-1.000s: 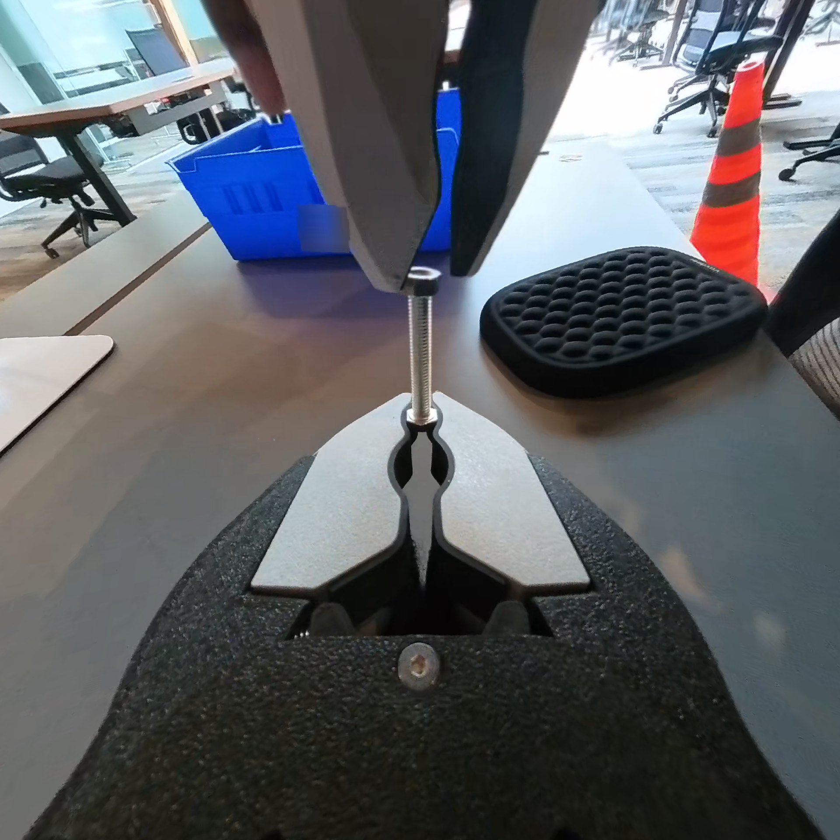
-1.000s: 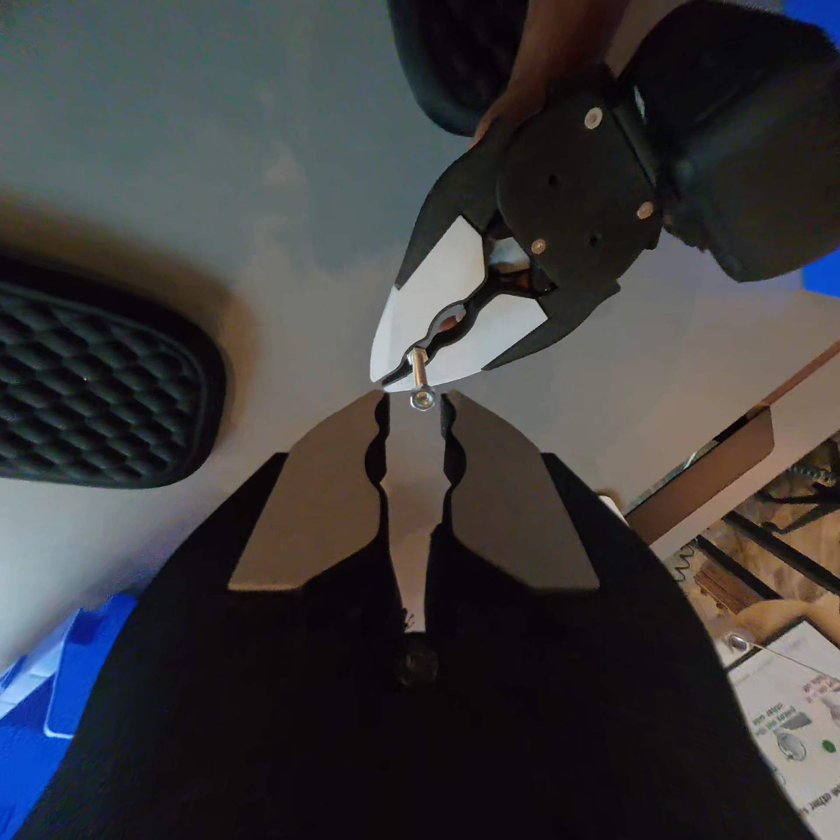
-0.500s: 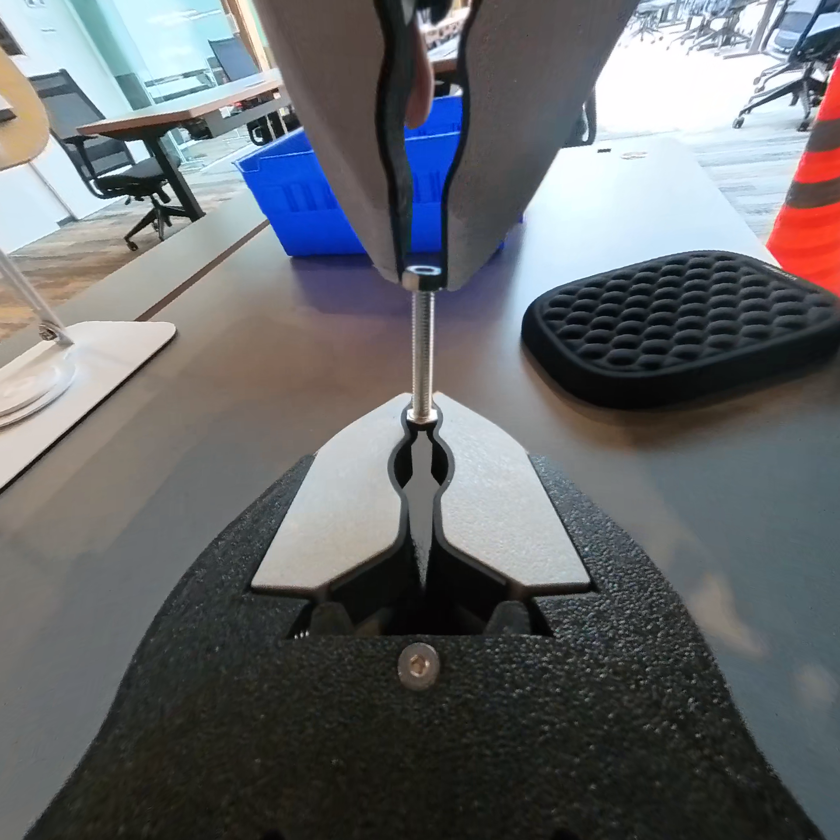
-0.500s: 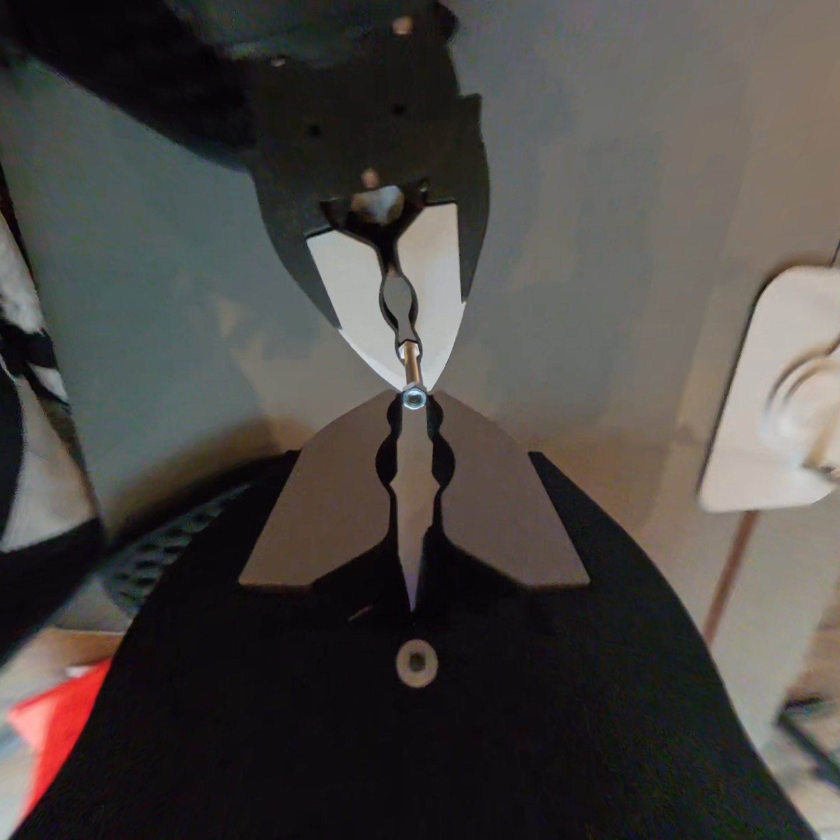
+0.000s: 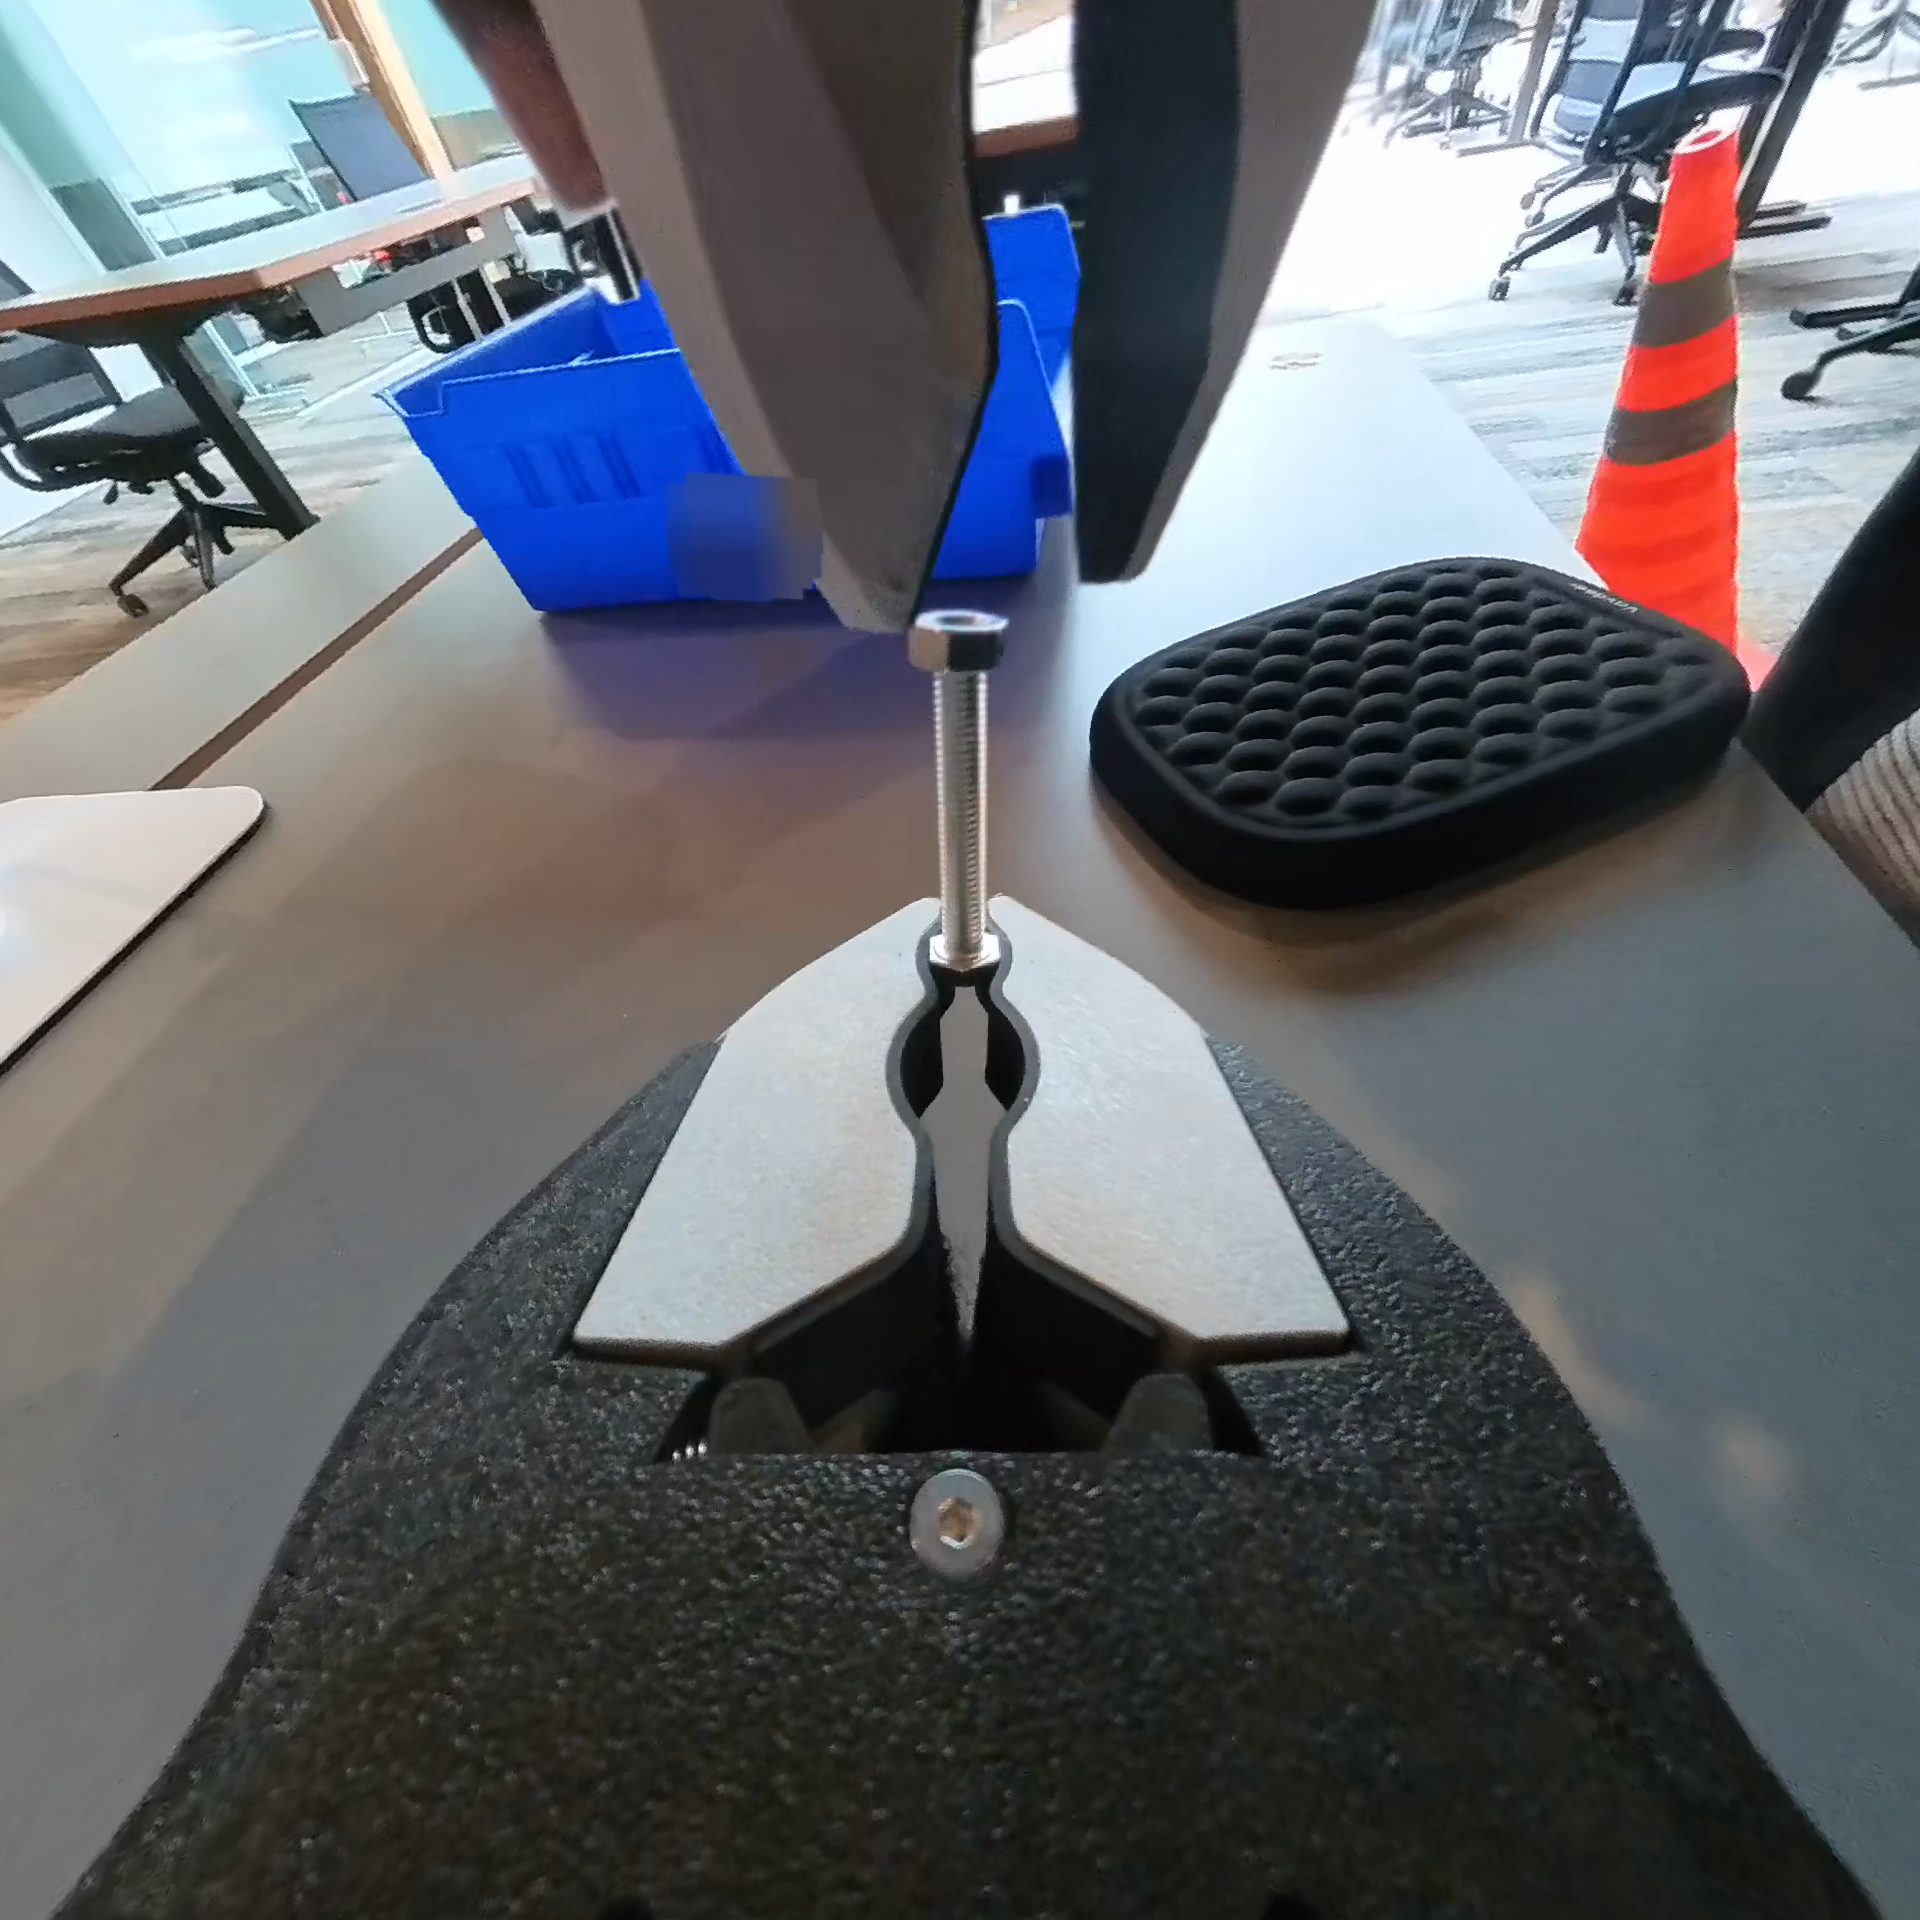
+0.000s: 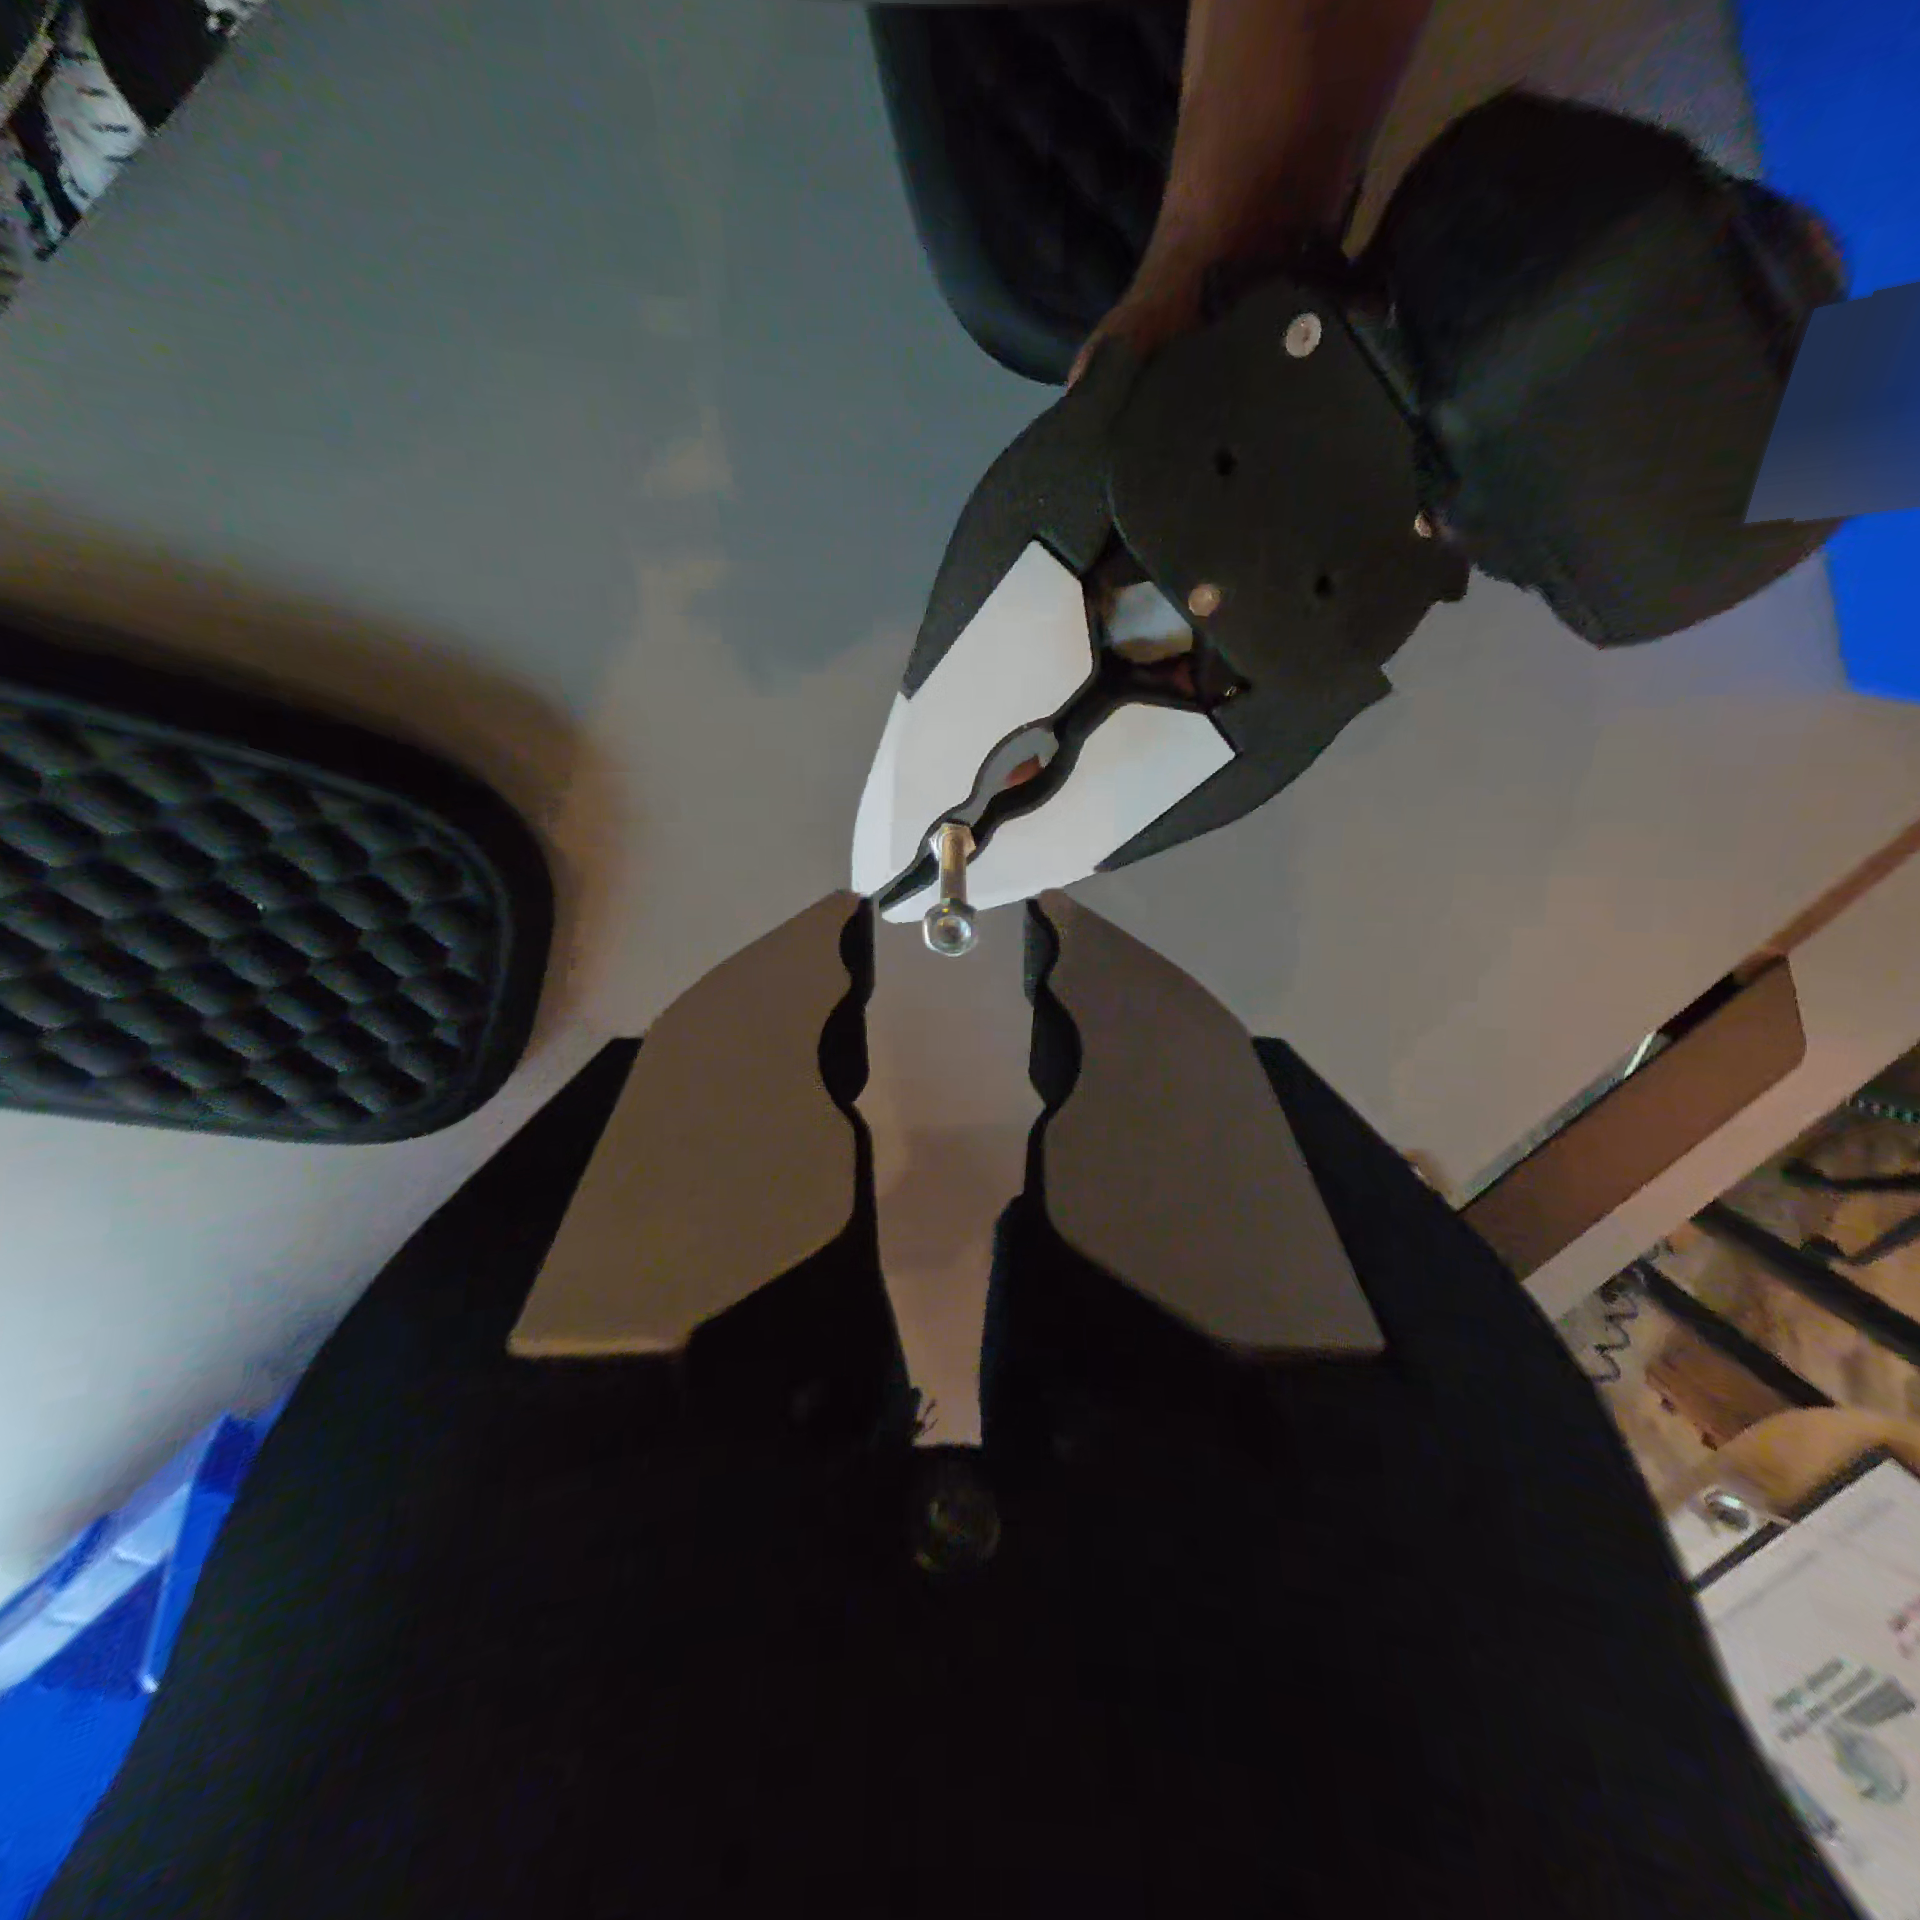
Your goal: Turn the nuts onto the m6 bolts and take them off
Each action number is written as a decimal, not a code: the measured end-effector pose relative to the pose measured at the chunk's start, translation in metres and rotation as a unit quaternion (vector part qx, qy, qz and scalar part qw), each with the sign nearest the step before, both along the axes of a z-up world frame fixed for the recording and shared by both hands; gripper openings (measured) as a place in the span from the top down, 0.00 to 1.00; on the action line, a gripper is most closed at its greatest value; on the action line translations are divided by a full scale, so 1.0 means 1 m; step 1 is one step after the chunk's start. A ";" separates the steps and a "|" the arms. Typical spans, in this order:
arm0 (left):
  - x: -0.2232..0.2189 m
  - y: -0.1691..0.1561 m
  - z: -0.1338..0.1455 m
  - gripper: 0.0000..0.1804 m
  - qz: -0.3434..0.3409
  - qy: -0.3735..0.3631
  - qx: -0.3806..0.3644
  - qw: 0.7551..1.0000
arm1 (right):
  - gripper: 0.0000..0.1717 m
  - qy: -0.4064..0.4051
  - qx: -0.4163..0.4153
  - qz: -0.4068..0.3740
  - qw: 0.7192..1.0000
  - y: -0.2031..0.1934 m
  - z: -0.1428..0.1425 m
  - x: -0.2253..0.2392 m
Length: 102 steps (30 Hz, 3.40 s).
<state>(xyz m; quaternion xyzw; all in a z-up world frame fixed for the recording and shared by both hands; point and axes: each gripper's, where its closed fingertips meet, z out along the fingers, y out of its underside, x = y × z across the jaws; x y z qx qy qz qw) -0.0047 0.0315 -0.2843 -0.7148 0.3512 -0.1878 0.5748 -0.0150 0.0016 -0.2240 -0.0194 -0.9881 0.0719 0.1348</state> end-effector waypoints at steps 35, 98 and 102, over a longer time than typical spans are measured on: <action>-0.004 0.004 0.004 0.99 0.025 -0.014 0.008 1.000 | 0.82 0.013 0.028 -0.035 0.999 0.011 0.002 -0.003; -0.004 0.003 0.003 0.99 0.026 -0.008 0.010 1.000 | 0.91 -0.022 -0.047 -0.413 0.909 0.012 -0.010 0.002; -0.004 0.003 0.004 0.99 0.019 -0.017 0.006 1.000 | 0.77 0.015 -0.006 -0.245 0.969 0.010 -0.003 -0.003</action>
